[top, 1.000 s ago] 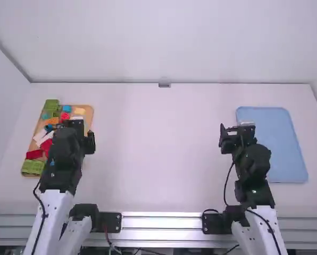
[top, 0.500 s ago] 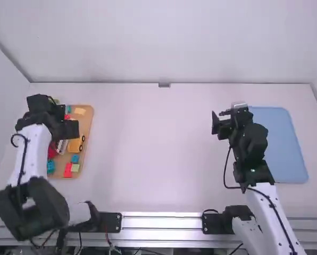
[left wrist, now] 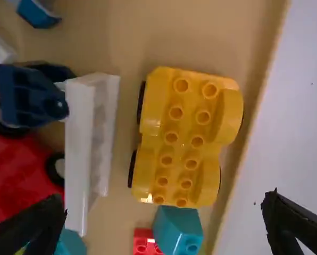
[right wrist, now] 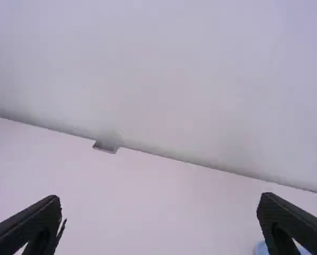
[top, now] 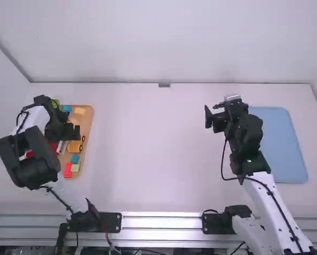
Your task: Assemble lego blocks to make yellow taxi
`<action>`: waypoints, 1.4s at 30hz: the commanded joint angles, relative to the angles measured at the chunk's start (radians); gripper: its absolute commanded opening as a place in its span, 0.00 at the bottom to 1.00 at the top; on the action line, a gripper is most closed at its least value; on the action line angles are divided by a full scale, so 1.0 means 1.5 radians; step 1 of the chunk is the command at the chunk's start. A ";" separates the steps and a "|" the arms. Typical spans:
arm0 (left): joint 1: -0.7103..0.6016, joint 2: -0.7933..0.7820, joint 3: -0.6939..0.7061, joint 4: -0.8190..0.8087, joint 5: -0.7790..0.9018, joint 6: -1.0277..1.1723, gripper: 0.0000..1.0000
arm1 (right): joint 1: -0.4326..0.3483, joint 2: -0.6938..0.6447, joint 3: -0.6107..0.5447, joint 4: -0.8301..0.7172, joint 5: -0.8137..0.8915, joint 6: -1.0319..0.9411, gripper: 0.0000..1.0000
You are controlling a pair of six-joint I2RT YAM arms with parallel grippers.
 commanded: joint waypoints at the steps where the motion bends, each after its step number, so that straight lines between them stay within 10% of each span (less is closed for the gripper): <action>1: 0.009 0.009 0.007 -0.003 0.006 0.013 0.98 | 0.014 0.003 0.028 0.010 -0.002 -0.003 0.98; 14: 0.005 0.009 -0.060 0.072 0.018 0.009 0.70 | 0.050 0.003 0.028 0.046 -0.002 -0.003 0.98; 42: 0.005 0.009 -0.180 0.230 0.058 0.063 0.82 | 0.071 0.003 0.028 0.068 -0.002 -0.013 0.98</action>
